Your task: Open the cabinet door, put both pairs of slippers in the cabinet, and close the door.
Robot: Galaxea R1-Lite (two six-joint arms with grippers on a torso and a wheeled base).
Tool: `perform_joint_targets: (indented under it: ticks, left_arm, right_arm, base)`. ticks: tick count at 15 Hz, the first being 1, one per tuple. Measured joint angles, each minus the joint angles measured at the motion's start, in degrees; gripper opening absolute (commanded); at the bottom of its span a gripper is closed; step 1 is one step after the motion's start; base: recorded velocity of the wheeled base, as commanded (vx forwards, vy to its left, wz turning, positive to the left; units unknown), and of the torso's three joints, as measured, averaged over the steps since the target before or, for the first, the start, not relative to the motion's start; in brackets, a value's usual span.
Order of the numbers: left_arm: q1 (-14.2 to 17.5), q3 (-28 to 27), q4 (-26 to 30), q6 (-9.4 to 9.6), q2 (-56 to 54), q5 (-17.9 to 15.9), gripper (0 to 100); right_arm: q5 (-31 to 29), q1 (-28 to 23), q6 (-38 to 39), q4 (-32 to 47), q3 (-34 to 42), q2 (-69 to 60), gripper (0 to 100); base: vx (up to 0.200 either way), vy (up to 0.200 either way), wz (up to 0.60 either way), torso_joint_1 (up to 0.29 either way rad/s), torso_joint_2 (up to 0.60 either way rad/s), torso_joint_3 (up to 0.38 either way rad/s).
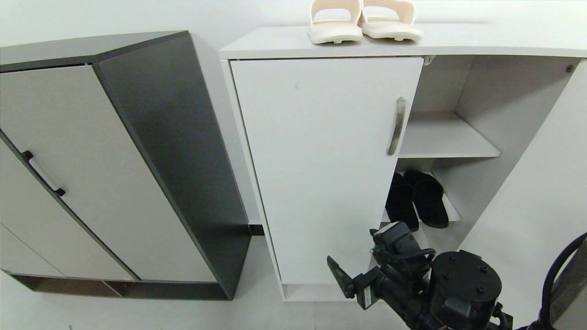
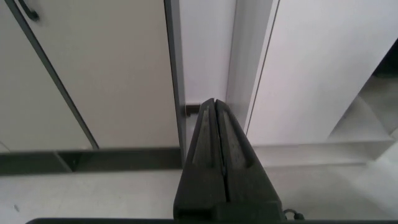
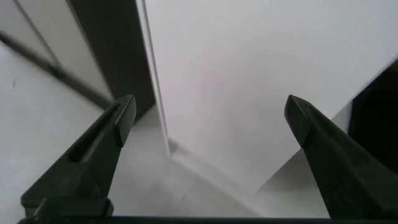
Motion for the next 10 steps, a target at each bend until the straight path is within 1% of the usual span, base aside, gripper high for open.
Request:
perform_joint_targets:
  ticks: [2, 5, 10]
  left_arm:
    - [0.00, -0.05, -0.13, 0.00, 0.00, -0.01, 0]
    - [0.09, -0.02, -0.11, 0.00, 0.00, 0.00, 0]
    - [0.02, -0.02, -0.09, 0.02, 0.00, 0.02, 0]
  right_arm:
    - [0.05, 0.30, -0.02, -0.38, -0.04, -0.02, 100]
    - [0.00, 0.05, 0.00, -0.22, 0.05, -0.05, 100]
    - [0.06, 0.13, -0.02, -0.22, 0.02, -0.05, 100]
  base:
    - [0.000, 0.000, 0.00, 0.034, -0.57, -0.361]
    - [0.000, 0.000, 0.00, 0.107, -0.48, -0.352]
    - [0.000, 0.000, 0.00, 0.146, -0.47, -0.329]
